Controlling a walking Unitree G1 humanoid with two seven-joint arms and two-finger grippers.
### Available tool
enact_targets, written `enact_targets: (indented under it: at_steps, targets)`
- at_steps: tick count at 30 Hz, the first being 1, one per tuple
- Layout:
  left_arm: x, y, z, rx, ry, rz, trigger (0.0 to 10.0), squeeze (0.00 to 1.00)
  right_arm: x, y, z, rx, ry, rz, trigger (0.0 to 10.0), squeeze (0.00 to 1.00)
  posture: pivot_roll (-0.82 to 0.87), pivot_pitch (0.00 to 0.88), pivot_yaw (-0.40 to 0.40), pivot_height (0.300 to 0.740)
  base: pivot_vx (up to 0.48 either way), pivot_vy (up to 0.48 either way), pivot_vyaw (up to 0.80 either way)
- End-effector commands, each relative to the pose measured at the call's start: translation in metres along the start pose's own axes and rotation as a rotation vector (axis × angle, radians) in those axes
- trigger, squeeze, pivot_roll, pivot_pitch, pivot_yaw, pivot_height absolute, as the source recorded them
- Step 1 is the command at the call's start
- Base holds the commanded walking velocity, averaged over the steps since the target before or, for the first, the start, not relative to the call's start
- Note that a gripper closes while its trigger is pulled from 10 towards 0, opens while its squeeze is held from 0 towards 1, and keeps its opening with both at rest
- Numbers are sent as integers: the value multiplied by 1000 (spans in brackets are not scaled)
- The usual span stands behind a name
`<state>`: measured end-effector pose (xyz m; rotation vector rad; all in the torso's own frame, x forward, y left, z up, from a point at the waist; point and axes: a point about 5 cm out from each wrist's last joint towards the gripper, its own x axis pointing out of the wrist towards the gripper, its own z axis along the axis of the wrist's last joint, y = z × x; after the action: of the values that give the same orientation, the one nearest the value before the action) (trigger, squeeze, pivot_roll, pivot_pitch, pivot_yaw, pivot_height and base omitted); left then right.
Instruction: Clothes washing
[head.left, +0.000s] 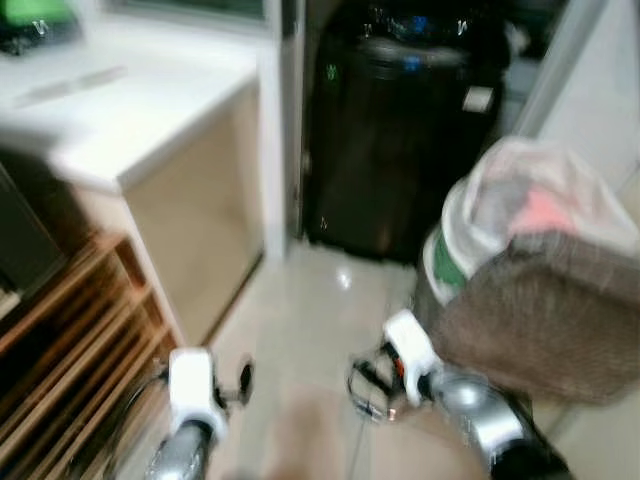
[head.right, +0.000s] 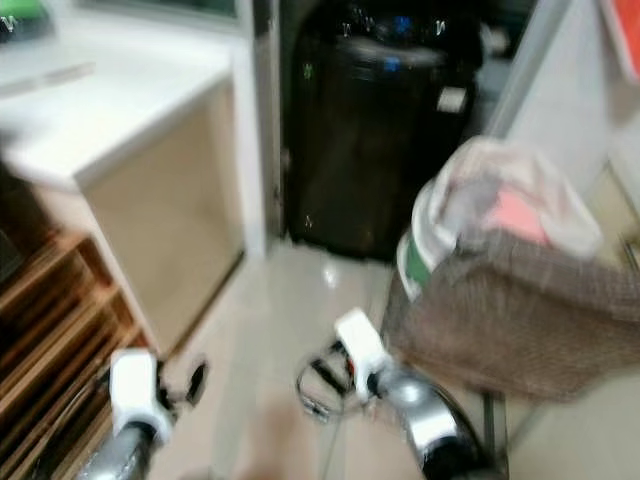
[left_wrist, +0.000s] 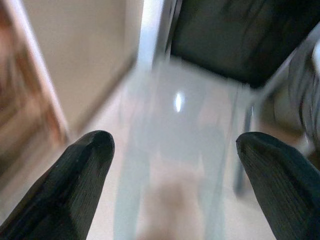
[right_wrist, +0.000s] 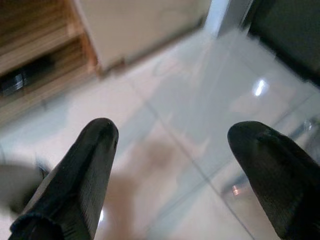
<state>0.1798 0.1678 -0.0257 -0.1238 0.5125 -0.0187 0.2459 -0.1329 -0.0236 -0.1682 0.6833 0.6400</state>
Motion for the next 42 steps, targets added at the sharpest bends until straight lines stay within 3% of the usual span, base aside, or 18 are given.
enact_targets:
  at_steps: [1, 2, 4, 7, 10, 12, 17, 33, 42]
  targets:
    - [-1, 11, -33, -9, 137, 53, 10000, 0, 6, 2, -4, -3, 30, -12, 10000, 0, 42, 0, -69, 740, 0, -480, 800]
    - [-1, 11, -33, -9, 137, 53, 10000, 0, 6, 2, -4, -3, 30, -12, 10000, 0, 42, 0, -69, 740, 0, -480, 800]
    - [-6, 20, -60, -13, 271, 123, 10000, 0, 7, 6, -23, 4, 121, -28, 10000, 0, 48, 0, -85, 740, 0, -480, 800]
    - [-10, 18, -69, -49, 309, 138, 10000, 0, 7, 9, -36, -1, 184, -32, 10000, 0, 53, 0, -93, 740, 0, -480, 800]
    - [-3, 7, -58, -99, 193, 108, 10000, 0, 3, 5, -53, 75, 274, -129, 10000, 0, 62, 0, -110, 740, 0, -84, 267]
    - [-1, 8, -56, -72, 191, 133, 10000, 0, 3, 7, -53, 94, 264, -124, 10000, 0, 69, 0, -118, 740, 0, 0, 0]
    - [5, 9, -51, -68, 146, 132, 10000, 0, 6, 14, -55, 34, 274, -50, 10000, 0, 72, 0, -121, 740, 147, 0, 250]
    - [6, 15, -50, -47, 111, 136, 10000, 0, 12, 28, -53, 23, 254, 12, 10000, 0, 98, 0, -117, 740, 424, 0, 800]
    - [5, 16, -56, -42, 137, 120, 10000, 0, 14, 31, -50, -12, 246, 48, 10000, 0, 97, 0, -120, 740, 415, 0, 800]
